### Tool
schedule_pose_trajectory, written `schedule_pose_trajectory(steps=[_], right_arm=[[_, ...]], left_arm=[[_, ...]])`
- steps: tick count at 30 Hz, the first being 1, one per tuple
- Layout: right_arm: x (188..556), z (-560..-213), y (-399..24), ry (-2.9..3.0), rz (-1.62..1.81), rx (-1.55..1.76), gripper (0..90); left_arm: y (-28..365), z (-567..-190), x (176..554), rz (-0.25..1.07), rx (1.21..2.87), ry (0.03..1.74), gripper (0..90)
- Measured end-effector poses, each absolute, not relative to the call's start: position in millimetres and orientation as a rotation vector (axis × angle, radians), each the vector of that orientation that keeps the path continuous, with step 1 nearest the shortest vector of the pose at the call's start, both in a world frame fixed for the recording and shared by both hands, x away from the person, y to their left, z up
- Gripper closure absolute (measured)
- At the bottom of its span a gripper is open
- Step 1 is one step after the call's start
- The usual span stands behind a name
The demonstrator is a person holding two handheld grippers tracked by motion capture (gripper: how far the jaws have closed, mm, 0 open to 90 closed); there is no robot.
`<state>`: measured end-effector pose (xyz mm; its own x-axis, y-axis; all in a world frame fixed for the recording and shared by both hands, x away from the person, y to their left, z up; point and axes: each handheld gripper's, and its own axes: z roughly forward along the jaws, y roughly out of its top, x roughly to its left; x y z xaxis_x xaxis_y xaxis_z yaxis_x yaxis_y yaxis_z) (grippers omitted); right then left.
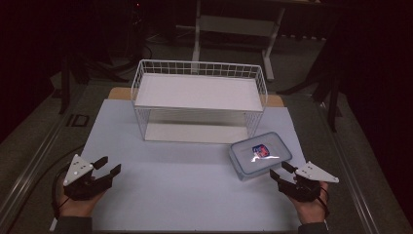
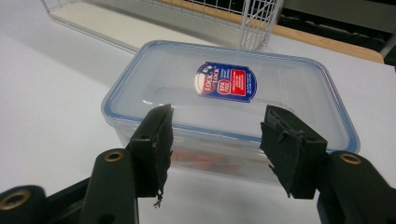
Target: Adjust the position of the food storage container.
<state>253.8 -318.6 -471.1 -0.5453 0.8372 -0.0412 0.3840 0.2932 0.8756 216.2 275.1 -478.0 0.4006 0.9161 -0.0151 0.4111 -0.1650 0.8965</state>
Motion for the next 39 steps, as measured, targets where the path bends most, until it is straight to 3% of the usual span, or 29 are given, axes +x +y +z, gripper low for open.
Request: schedule_pose_trajectory(steps=[19, 24, 32, 39], right_arm=[[263.3, -471.2, -331.3, 2.023, 1.216, 1.149, 45.0], [269.7, -467.3, -336.5, 1.988, 1.244, 1.185, 56.2], [293.5, -459.3, -344.7, 2.001, 1.196, 1.215, 88.2], [317.1, -463.3, -349.7, 2.002, 1.116, 1.251, 90.0]], left_arm=[[278.7, -478.2, 218.4, 0.735, 1.740, 1.179, 44.1], [278.7, -479.6, 218.7, 0.739, 1.741, 1.186, 44.1], [279.0, -480.2, 218.5, 0.744, 1.739, 1.192, 44.2], [279.3, -480.0, 218.2, 0.751, 1.733, 1.192, 44.3]])
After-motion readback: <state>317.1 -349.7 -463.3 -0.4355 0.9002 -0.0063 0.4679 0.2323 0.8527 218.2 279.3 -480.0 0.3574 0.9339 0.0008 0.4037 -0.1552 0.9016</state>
